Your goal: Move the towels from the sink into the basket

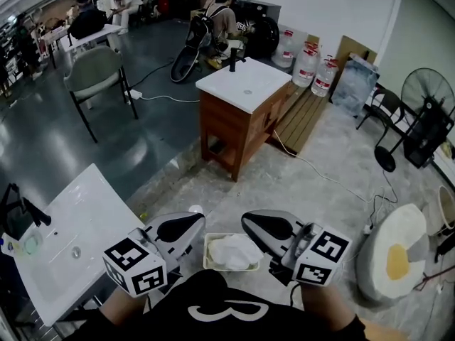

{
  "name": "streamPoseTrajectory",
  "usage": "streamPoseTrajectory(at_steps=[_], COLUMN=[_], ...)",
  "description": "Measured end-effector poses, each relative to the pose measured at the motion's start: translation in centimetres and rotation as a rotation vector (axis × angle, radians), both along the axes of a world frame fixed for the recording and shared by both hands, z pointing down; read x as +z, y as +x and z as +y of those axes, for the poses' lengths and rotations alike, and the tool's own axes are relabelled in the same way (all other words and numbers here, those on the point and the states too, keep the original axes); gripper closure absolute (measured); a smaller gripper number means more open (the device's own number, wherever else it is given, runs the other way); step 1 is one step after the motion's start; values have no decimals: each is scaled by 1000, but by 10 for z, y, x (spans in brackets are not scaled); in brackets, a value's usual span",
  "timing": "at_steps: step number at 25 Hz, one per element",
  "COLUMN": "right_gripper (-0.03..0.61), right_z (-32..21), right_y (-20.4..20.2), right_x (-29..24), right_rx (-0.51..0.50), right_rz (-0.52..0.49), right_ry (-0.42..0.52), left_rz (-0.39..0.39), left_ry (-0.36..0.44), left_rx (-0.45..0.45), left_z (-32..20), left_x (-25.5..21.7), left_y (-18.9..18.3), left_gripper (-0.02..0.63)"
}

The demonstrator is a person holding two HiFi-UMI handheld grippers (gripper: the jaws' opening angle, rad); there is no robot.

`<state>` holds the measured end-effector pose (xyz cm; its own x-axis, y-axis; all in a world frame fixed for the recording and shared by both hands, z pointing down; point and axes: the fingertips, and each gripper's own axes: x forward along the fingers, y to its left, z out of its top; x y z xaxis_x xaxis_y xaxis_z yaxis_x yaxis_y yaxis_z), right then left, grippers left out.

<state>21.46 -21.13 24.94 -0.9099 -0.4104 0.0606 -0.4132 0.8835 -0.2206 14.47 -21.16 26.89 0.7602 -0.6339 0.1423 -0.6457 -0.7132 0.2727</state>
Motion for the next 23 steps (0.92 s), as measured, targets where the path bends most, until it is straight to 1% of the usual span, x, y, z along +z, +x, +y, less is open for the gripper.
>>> streamPoseTrajectory(at_steps=[2,5,9,23], right_gripper=[575,575,575,575], right_z=[-1,0,-1,-12], right_y=[-3,-4,-2,-1], right_x=[-2,0,7,25], right_rx=[2,3,4,2], right_rz=[8,21,25,21], right_ry=[14,20,4,-37], left_rz=[6,-7,-26,-52], left_ry=[4,10,10,-27], left_rx=[0,4,12,18], left_z=[-1,-1,-1,-14], left_x=[-2,-3,-1,17], left_y=[-1,2,7,13], left_gripper=[607,607,607,607])
